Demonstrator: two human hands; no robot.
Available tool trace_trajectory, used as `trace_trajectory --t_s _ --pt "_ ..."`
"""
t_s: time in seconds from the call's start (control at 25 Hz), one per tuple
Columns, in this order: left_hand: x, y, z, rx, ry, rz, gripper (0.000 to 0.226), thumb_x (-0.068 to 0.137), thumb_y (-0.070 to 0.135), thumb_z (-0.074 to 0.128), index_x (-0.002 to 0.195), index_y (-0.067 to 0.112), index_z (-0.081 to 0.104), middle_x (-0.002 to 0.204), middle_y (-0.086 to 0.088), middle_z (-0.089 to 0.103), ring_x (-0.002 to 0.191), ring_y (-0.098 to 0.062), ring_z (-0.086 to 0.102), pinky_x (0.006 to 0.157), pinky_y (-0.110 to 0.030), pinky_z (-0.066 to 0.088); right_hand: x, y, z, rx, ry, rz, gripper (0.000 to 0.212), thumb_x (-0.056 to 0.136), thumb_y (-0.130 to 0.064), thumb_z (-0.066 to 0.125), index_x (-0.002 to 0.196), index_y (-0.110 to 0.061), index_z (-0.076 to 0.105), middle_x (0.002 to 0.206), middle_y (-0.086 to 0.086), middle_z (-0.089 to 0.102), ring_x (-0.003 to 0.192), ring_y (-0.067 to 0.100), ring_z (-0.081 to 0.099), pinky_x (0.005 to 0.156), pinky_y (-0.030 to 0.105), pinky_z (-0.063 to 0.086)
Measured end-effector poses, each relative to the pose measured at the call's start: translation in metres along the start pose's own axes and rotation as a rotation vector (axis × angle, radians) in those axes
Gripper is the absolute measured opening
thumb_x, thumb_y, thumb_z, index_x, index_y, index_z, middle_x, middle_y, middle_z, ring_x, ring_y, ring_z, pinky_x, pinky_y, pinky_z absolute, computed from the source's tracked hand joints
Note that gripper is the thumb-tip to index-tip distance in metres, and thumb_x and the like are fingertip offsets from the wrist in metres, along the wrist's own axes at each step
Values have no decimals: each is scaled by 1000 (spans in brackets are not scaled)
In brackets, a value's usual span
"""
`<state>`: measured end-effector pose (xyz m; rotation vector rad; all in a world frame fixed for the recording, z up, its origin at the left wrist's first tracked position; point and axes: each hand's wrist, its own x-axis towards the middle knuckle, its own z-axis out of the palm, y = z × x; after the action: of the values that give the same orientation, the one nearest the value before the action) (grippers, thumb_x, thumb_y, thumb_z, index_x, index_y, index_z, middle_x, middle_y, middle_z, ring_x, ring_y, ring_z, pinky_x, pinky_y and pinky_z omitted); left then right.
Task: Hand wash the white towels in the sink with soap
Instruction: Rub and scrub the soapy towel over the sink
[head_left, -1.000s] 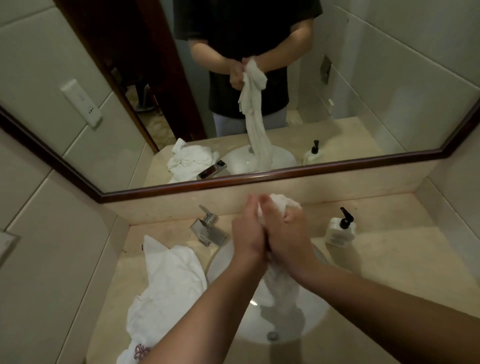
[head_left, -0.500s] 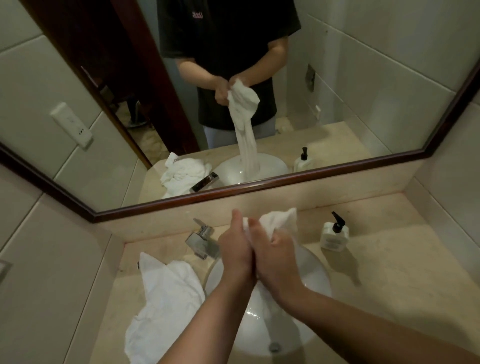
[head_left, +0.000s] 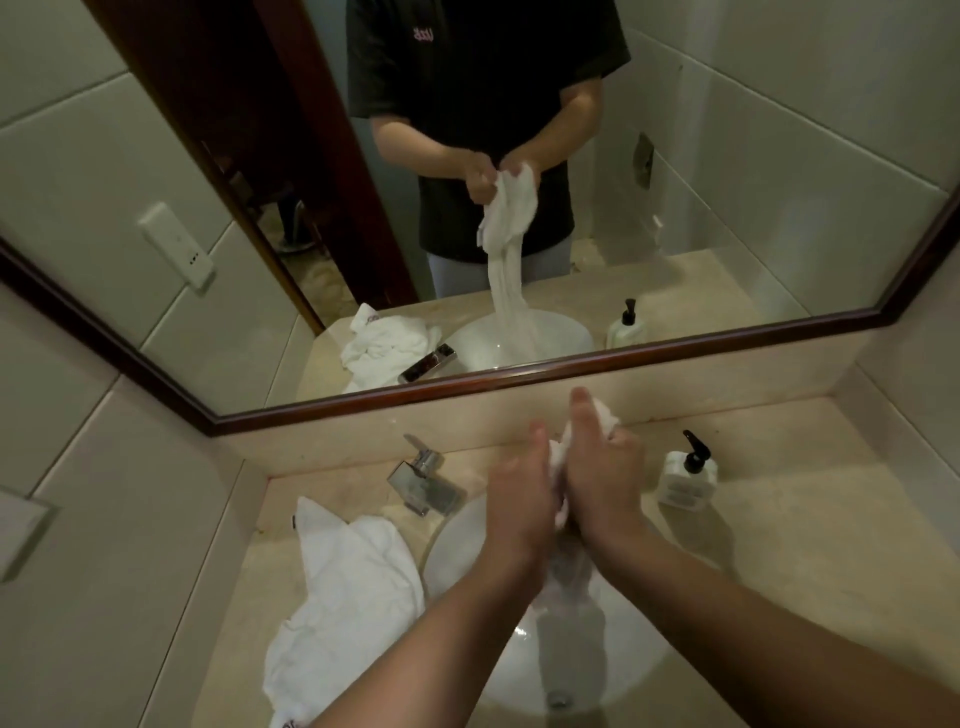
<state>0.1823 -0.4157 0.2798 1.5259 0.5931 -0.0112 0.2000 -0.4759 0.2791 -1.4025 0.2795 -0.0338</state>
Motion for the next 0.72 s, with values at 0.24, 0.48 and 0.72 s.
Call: trace_trajectory --t_s 0.24,0.48,0.72 --pt "7 -7 -6 -75 58 -59 49 99 47 51 71 12 71 72 -1 73 75 -18 70 75 -35 55 -17 20 -2 -97 -183 -52 40 98 -37 54 70 -12 66 58 3 66 55 11 66 49 26 49" --pt "9 -7 -10 -140 51 -106 47 98 49 53 74 13 72 74 -2 73 75 -19 69 75 -35 54 -29 26 -3 -87 -206 -84 45 97 -44 53 76 -7 67 65 10 67 61 22 69 53 36 54" --pt "-12 -8 3 -81 53 -30 45 102 44 48 82 14 76 83 -2 77 86 -16 73 85 -39 56 6 10 -10 -69 -98 -9 45 97 -43 53 68 -10 63 55 1 63 52 9 63 51 24 46"
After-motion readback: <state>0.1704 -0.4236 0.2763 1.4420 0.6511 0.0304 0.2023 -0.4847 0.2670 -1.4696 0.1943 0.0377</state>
